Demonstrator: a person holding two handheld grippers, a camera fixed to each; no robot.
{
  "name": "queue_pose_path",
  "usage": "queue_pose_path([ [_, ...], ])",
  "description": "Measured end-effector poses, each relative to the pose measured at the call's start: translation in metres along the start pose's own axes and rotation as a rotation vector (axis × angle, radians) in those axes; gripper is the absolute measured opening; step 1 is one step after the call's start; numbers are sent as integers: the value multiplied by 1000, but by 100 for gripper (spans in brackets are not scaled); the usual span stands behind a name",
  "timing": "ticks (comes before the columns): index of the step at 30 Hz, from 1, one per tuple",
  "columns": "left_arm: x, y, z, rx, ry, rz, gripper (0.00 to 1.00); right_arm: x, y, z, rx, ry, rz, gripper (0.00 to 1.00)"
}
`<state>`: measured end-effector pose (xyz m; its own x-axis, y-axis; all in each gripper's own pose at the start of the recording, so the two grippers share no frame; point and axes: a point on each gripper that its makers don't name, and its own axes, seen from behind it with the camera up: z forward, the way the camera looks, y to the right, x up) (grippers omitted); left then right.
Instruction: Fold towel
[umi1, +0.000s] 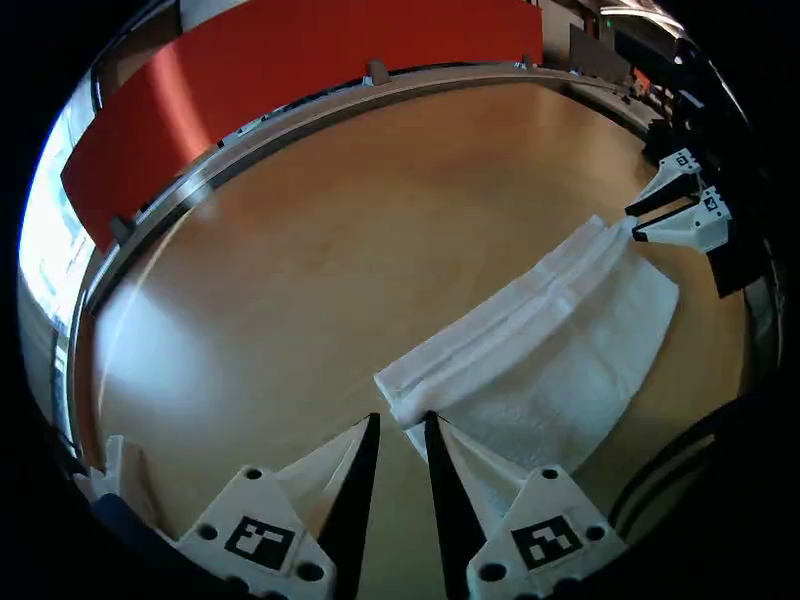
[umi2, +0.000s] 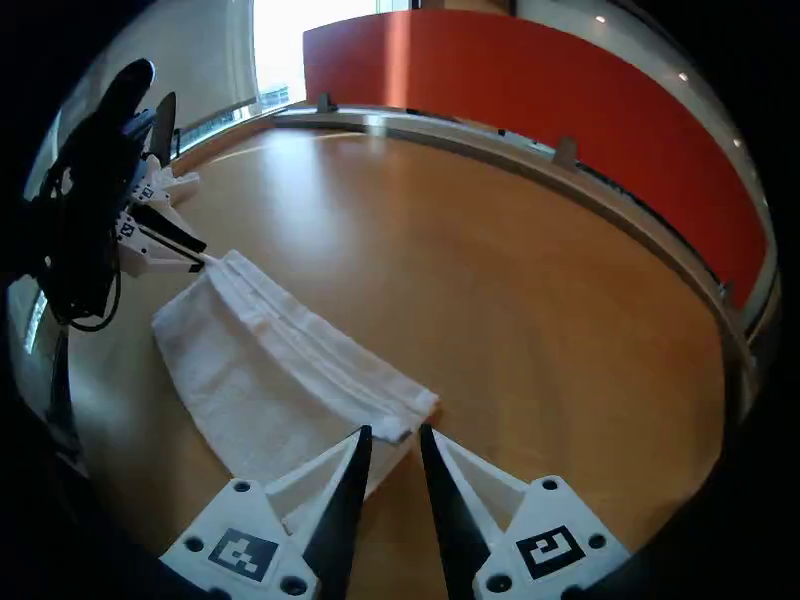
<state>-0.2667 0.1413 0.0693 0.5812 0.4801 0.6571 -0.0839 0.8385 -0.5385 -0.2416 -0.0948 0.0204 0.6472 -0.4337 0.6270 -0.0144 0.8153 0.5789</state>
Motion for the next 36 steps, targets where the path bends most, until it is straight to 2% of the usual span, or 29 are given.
queue_pose_path([
  [4,3,-5,-1,21,9,7,36,3,4,-1,-16,11,16,55],
  [9,4,-10,-9,28,19,-17,59,6,3,-6,-17,23,37,89],
  [11,2,-9,-12,11,16,-34,72,6,1,-8,-15,29,48,96],
  [14,-2,-6,-18,-6,20,-60,90,4,-2,-12,-13,33,58,96],
  [24,-27,-2,-44,-2,32,-112,91,-13,-21,-33,-7,43,60,96],
  [36,-70,20,-74,8,24,-184,91,-43,-44,-61,-11,46,77,96],
])
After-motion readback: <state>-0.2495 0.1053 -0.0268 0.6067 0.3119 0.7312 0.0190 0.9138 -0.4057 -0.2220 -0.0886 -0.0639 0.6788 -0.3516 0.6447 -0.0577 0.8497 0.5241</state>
